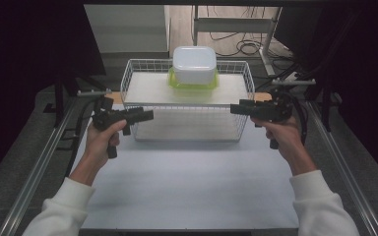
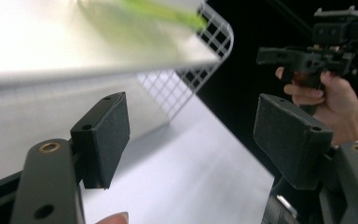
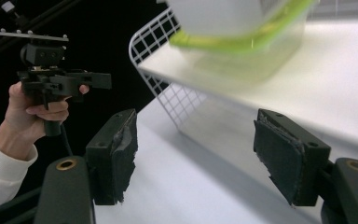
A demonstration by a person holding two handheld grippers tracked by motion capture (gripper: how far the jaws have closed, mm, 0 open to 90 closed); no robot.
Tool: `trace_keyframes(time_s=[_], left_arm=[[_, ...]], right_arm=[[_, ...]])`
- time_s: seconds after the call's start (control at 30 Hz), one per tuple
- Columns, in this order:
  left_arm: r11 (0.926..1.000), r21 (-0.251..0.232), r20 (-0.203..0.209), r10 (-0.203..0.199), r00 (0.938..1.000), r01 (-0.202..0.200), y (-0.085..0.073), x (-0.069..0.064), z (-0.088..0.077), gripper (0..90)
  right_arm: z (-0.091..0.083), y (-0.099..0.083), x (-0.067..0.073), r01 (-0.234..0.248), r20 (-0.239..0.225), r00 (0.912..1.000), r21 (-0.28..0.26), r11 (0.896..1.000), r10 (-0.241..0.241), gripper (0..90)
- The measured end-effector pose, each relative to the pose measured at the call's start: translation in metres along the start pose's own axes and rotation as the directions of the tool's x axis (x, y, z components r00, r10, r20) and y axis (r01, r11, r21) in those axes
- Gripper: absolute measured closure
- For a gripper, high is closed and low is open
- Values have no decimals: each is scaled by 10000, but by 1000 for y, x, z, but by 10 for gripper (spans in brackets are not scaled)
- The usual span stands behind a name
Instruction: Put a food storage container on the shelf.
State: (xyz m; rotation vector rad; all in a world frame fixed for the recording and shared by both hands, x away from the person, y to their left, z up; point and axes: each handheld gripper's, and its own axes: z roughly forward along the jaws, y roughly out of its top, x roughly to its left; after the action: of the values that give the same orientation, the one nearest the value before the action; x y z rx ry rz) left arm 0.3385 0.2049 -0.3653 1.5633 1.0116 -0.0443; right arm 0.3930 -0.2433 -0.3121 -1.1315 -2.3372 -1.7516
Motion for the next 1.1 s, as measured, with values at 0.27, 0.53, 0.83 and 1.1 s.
trace_keyframes(time_s=[0.27,0.53,0.83,1.1], left_arm=[[9947,1021,-784,222,9967,-141,-64,3,6,265],[9872,1567,-940,436,9946,-285,-102,-2,15,268],[9654,2585,-1547,769,9850,-348,-135,7,31,266],[9674,2487,-1903,976,9769,-482,-136,7,26,261]], right_arm=[[-3,-64,-3,93,316,9994,368,9993,-104,305],[6,-116,-2,30,760,9970,1041,9946,-110,305],[14,-161,-9,-106,1054,9944,1598,9871,-64,298],[12,-163,-8,60,1212,9923,1446,9895,-238,274]])
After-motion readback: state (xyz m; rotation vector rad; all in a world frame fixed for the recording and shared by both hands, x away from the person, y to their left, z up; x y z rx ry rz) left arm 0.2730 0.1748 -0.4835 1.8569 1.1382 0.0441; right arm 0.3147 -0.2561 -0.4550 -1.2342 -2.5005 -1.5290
